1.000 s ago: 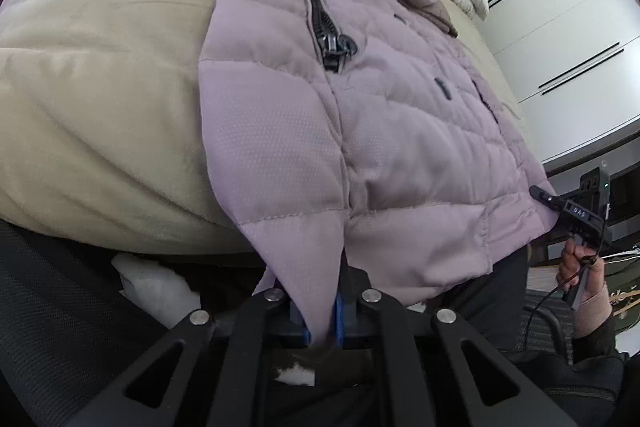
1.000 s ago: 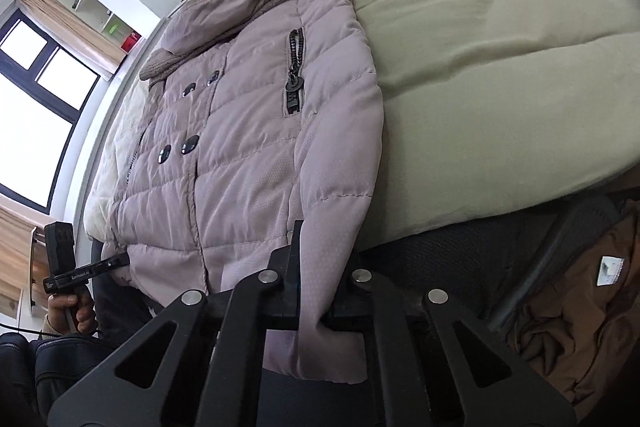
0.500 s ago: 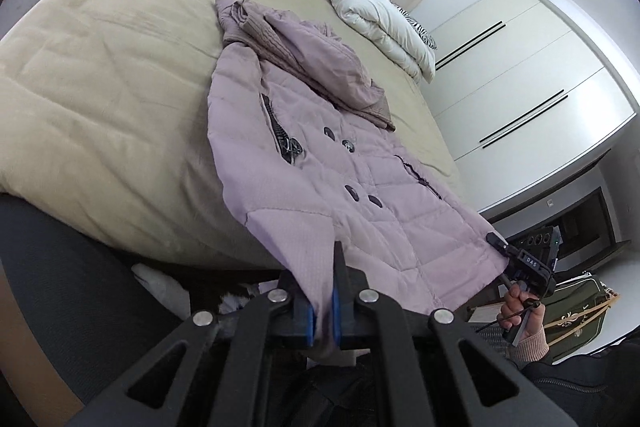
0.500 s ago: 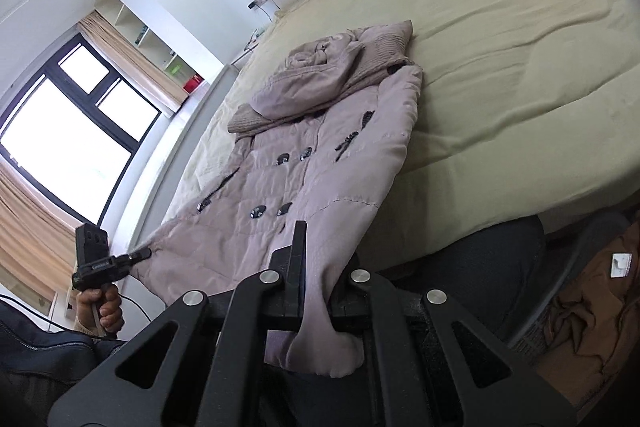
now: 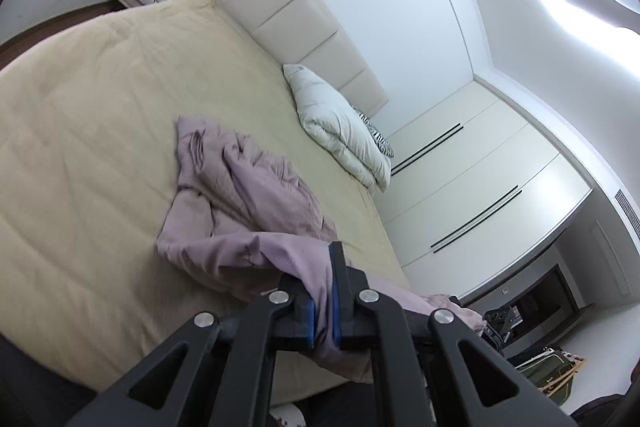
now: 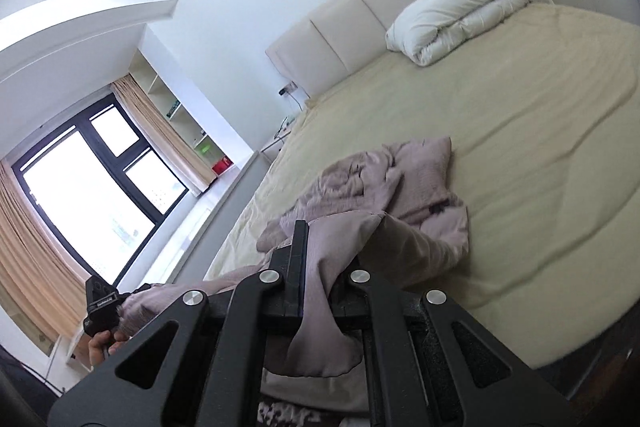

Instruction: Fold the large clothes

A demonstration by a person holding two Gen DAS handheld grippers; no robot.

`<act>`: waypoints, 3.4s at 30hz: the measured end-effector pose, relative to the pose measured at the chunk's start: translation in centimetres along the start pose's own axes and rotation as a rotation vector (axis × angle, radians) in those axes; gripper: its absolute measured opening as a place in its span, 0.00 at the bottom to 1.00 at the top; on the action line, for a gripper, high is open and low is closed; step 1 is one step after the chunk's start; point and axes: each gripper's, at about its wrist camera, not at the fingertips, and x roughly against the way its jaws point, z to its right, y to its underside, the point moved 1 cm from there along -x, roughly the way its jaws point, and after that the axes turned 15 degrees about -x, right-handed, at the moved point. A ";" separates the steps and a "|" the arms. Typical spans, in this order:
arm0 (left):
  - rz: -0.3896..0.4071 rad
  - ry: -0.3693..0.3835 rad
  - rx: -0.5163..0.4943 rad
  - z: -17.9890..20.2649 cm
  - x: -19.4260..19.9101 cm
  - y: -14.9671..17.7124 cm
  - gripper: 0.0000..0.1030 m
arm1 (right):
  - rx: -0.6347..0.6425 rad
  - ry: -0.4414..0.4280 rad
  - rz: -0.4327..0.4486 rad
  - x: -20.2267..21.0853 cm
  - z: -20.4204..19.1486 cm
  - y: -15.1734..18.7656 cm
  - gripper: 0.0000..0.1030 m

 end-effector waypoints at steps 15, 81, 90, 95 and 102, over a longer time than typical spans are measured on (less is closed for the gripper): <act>0.087 -0.251 -0.187 -5.0 -17.6 -13.7 0.07 | 0.252 0.337 0.171 -22.4 -2.5 -14.1 0.04; -0.386 -0.616 -0.485 -14.6 -47.4 -7.7 0.61 | 0.160 0.419 -0.323 -66.3 12.1 -8.7 0.47; -0.394 -0.629 -0.485 -14.3 -47.5 -7.9 0.60 | 0.194 0.432 -0.289 -64.1 12.4 -7.7 0.47; -0.369 -0.647 -0.510 -11.0 -43.7 -8.3 0.60 | 0.229 0.490 -0.290 -62.1 8.8 -7.5 0.49; -0.339 -0.730 -0.568 -9.6 -40.7 -5.7 0.61 | 0.345 0.438 -0.235 -58.1 3.9 -3.0 0.50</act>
